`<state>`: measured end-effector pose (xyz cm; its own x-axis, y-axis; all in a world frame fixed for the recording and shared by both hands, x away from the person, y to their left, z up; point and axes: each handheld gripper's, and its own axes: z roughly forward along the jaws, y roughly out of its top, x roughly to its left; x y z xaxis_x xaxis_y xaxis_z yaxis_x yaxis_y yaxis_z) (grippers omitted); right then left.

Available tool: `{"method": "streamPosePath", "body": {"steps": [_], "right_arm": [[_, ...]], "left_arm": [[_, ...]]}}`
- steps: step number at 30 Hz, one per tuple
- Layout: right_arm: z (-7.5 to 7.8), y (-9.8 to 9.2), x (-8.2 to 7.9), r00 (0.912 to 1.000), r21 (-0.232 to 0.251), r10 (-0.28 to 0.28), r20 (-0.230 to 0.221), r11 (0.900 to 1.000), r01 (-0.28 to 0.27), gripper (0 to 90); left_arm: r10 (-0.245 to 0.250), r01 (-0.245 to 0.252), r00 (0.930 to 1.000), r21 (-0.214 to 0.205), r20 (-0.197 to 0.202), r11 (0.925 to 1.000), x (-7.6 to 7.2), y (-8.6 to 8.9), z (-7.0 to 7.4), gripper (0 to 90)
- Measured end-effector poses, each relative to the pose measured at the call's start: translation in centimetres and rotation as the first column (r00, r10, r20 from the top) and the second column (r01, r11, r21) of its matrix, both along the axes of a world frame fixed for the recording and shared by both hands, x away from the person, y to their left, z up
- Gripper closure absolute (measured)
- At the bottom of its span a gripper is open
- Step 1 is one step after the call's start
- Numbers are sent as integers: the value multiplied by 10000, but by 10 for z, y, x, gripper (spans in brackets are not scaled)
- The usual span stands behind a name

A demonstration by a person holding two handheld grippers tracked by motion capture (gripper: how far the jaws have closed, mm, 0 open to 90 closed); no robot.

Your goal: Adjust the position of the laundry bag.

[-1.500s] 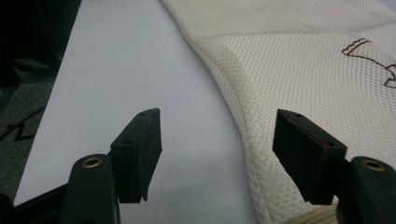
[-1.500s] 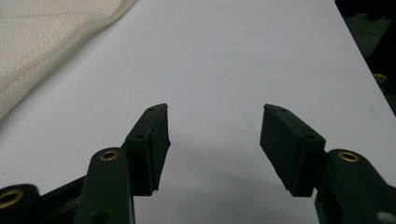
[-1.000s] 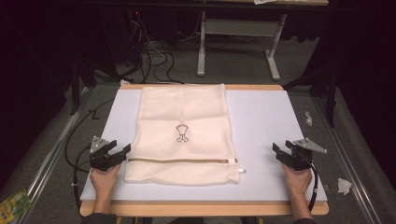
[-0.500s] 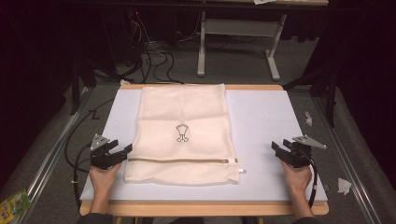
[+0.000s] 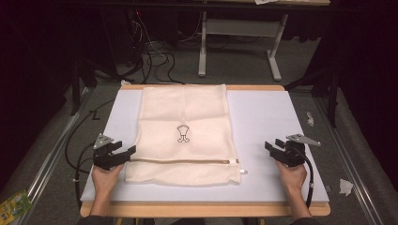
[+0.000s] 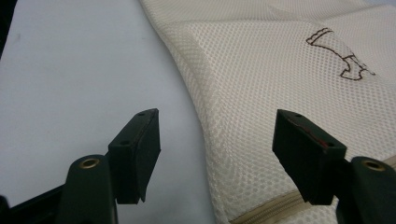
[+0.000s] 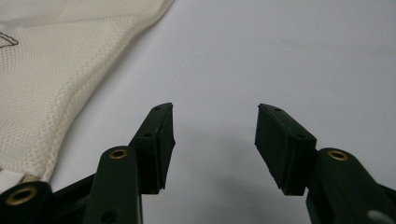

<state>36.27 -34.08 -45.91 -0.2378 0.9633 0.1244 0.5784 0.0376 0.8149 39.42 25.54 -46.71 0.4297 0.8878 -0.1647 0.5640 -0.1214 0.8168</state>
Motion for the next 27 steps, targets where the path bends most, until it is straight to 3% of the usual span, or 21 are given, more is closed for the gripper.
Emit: {"method": "streamPosePath", "body": {"steps": [15,22,27], "right_arm": [[8,37,13,9949,-41,927,-399,9957,-930,488],[8,59,22,9866,-76,1475,-700,9889,-1484,489],[8,76,27,9793,-43,1809,-909,9833,-1820,489]], "left_arm": [[-146,155,9983,158,-572,9998,4,-11,5,315],[-123,134,9972,148,-739,9998,7,-18,8,314],[-68,103,9952,358,-971,9993,12,-23,7,316]]}}
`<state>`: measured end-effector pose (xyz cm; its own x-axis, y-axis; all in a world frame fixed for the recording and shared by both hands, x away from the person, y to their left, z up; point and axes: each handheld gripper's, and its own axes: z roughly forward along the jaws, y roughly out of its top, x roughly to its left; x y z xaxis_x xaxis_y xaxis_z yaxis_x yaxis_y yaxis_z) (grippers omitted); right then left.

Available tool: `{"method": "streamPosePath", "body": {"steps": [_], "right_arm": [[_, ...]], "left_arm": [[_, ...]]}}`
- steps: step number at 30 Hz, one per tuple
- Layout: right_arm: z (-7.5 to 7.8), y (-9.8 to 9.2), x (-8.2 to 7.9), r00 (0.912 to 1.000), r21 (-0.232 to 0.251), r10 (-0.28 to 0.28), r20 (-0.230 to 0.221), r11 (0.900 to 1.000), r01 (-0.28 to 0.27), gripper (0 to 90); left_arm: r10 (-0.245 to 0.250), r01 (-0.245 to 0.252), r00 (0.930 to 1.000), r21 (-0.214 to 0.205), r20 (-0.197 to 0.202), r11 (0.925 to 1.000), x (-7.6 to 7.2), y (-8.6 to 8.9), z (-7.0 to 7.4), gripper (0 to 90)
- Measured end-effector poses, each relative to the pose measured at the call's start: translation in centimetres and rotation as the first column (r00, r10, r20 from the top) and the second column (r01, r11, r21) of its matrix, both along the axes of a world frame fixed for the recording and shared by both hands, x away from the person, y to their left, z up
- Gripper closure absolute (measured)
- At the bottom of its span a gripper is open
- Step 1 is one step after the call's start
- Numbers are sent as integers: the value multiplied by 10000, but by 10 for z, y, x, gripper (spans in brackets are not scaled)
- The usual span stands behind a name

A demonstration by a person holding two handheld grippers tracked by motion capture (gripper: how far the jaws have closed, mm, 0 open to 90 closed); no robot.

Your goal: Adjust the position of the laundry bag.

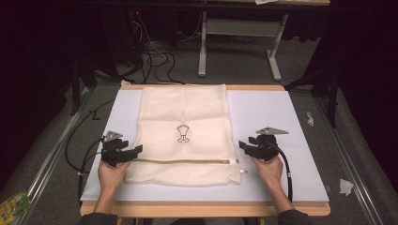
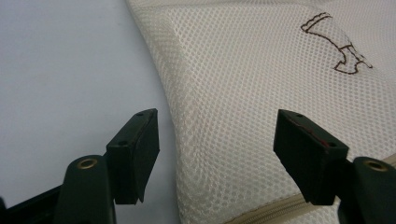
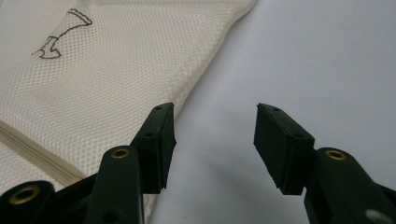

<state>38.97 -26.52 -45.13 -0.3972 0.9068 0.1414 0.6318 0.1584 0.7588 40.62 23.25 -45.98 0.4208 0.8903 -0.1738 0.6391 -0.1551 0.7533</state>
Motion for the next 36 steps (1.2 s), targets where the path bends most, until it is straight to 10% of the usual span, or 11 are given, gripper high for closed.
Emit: {"method": "streamPosePath", "body": {"steps": [27,36], "right_arm": [[-10,57,30,9890,-789,353,-1436,9958,-470,516],[-14,57,35,9831,-1134,481,-1768,9912,-689,744]], "left_arm": [[486,-407,9956,960,-805,9945,23,-25,-7,421],[616,-456,9925,1469,-1056,9881,28,-27,-9,651]]}}
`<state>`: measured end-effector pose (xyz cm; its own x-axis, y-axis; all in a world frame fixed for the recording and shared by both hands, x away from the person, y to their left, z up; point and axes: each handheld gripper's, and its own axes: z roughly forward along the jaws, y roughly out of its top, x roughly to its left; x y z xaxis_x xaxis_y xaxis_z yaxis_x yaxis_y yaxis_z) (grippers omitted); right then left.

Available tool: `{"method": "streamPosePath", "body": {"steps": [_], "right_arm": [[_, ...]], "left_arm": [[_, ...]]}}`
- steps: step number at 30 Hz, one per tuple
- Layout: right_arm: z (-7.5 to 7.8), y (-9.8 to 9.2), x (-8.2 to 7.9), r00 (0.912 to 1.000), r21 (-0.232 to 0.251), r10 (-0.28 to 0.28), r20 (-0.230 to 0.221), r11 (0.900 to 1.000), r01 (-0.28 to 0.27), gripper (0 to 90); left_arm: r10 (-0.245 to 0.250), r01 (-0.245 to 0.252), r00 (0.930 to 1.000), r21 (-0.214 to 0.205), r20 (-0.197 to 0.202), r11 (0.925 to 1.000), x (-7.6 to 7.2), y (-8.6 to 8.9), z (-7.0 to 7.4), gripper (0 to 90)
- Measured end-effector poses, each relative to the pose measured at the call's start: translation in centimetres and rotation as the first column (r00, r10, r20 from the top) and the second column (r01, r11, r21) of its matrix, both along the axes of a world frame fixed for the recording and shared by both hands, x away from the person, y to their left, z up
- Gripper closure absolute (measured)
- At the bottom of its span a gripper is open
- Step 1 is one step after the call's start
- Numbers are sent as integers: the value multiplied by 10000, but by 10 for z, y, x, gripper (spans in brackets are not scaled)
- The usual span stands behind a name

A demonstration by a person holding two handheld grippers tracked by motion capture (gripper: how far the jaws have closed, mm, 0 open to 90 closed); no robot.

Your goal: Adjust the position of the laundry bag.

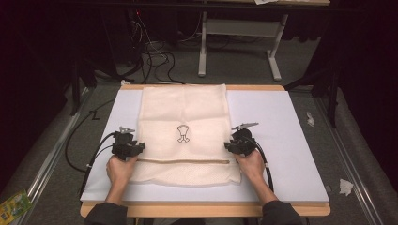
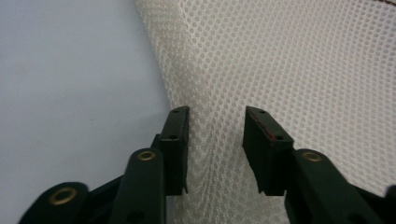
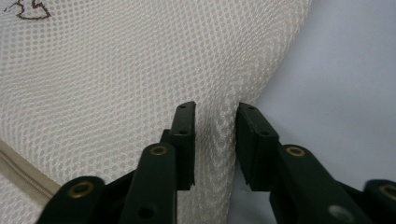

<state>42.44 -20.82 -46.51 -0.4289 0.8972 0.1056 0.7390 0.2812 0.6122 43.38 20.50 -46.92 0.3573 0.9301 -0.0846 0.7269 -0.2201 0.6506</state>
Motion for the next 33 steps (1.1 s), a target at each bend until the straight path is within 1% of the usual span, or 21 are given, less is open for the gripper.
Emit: {"method": "streamPosePath", "body": {"steps": [1,2,3,5,6,7,10,11,12,14,17,18,19,20,21,24,26,27,29,33], "right_arm": [[1,1,0,9999,-63,151,-10,9999,-151,809],[1,1,0,9999,-63,151,-10,9999,-151,809],[1,3,0,9996,-136,275,29,9995,-274,843],[1,3,1,9995,-152,307,36,9994,-306,850],[1,1,1,9995,-60,328,38,9994,-328,862],[1,1,1,9995,-6,308,54,9995,-308,866],[3,1,0,9993,-18,332,155,9994,-332,869],[4,0,-1,9992,-30,347,207,9994,-346,870],[4,0,-1,9992,-30,347,207,9994,-346,870],[4,0,-1,9992,46,336,214,9994,-337,872],[5,-2,-1,9991,101,339,258,9994,-341,872],[6,-3,-2,9988,158,334,349,9993,-340,873],[6,-3,-2,9988,158,334,349,9993,-340,873],[7,-3,-2,9987,159,326,379,9993,-332,873],[8,-4,-3,9988,163,302,382,9994,-308,874],[9,-6,-3,9988,201,256,421,9994,-264,874],[9,-7,-3,9986,187,273,448,9994,-281,874],[9,-7,-3,9985,194,265,483,9994,-275,874],[10,-9,-4,9984,235,237,517,9994,-249,875],[11,-12,-5,9983,254,196,548,9995,-210,874]], "left_arm": [[-39,39,10000,75,-5,10000,0,0,0,732],[-110,111,9999,61,-61,9999,1,-1,1,732],[-192,193,9998,191,-61,9996,2,-2,2,808],[-234,235,9997,158,-73,9996,3,-3,2,822],[-244,245,9997,114,-55,9996,3,-2,2,854],[-276,277,9996,41,-75,9996,3,-1,2,862],[-279,278,9996,-264,-54,9993,4,3,6,869],[-256,257,9997,-412,18,9988,3,5,8,871],[-256,257,9997,-412,18,9988,3,5,8,872],[-237,241,9997,-590,68,9980,3,7,10,872],[-236,247,9996,-723,157,9971,3,8,12,873],[-220,234,9996,-765,187,9968,3,8,12,873],[-220,234,9996,-765,187,9968,3,8,12,873],[-236,251,9995,-821,195,9963,3,8,13,873],[-208,231,9995,-969,245,9950,3,8,14,873],[-238,268,9992,-1015,307,9945,2,8,15,873],[-279,312,9990,-959,355,9949,2,7,16,873],[-364,401,9984,-854,443,9955,1,6,16,873],[-400,437,9982,-842,450,9955,1,5,16,873],[-512,573,9966,-954,651,9938,-1,3,19,873]]}}
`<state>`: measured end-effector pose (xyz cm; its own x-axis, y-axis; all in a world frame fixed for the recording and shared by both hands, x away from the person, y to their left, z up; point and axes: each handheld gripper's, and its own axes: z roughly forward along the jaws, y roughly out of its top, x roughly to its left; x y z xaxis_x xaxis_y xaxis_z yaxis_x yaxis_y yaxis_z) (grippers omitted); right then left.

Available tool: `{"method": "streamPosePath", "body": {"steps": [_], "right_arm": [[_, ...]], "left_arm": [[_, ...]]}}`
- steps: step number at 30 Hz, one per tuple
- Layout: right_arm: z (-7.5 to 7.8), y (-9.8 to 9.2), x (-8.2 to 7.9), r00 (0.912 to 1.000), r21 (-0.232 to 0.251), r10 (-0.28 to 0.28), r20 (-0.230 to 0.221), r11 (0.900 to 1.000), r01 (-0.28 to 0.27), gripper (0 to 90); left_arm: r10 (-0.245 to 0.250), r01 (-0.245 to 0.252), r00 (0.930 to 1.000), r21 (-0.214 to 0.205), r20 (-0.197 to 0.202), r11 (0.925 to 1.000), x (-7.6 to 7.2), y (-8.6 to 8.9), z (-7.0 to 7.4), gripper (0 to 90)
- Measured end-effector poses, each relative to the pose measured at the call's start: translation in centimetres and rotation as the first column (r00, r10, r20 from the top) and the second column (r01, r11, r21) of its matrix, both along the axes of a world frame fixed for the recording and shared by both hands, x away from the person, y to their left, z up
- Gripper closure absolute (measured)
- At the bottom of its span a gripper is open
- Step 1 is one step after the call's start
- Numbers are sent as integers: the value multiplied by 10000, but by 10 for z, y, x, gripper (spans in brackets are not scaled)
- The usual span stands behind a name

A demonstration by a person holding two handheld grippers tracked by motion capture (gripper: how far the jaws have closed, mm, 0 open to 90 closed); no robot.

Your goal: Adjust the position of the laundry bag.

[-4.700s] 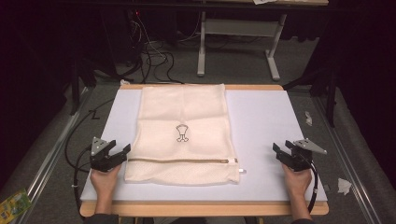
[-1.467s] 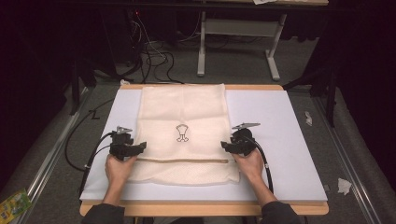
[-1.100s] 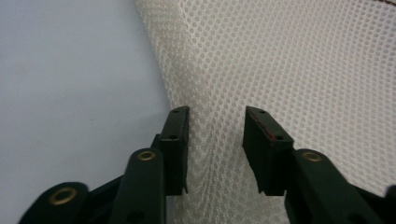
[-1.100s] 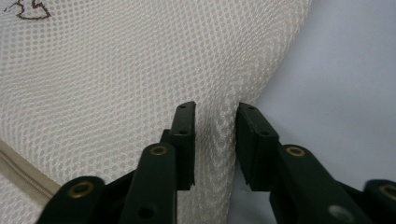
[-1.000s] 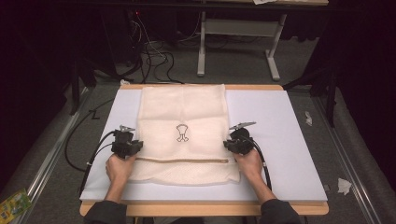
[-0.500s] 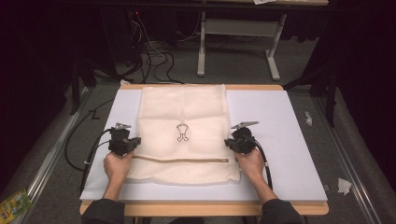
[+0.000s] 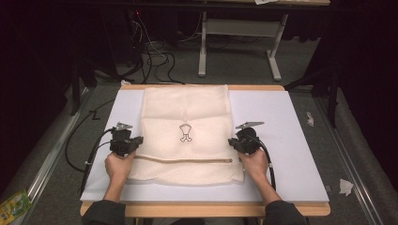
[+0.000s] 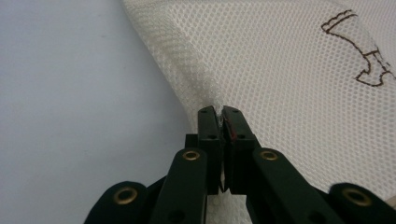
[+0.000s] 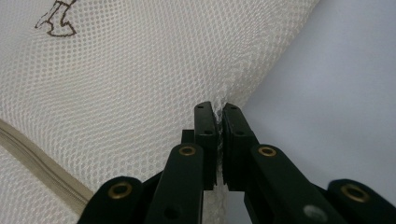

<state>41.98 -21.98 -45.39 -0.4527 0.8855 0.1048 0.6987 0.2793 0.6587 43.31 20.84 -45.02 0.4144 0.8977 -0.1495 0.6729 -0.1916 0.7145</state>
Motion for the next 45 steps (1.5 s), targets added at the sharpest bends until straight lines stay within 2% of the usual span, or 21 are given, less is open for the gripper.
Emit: {"method": "streamPosePath", "body": {"steps": [6,8,12,24,37,42,45], "right_arm": [[3,-6,-2,10000,47,-43,85,10000,43,874],[3,-7,-3,9999,74,-89,86,9999,89,875],[6,-11,-6,9992,-81,-28,390,10000,31,874],[11,-30,-10,9984,63,-326,457,9995,323,875],[14,-51,-16,9970,173,-558,544,9983,549,874],[13,-61,-20,9960,166,-687,568,9976,678,874],[13,-68,-22,9949,221,-818,581,9965,807,874]], "left_arm": [[-49,54,9998,-259,210,9996,-2,-3,4,873],[-129,134,9997,-183,228,9997,-2,-6,4,873],[-225,233,9993,-260,304,9994,-3,-10,6,873],[-381,406,9984,-619,408,9973,-2,-23,7,873],[-758,786,9947,-369,701,9962,-4,-44,12,873],[-837,878,9935,-502,778,9949,-3,-54,12,872],[-978,1016,9919,-443,811,9938,-3,-61,12,872]]}}
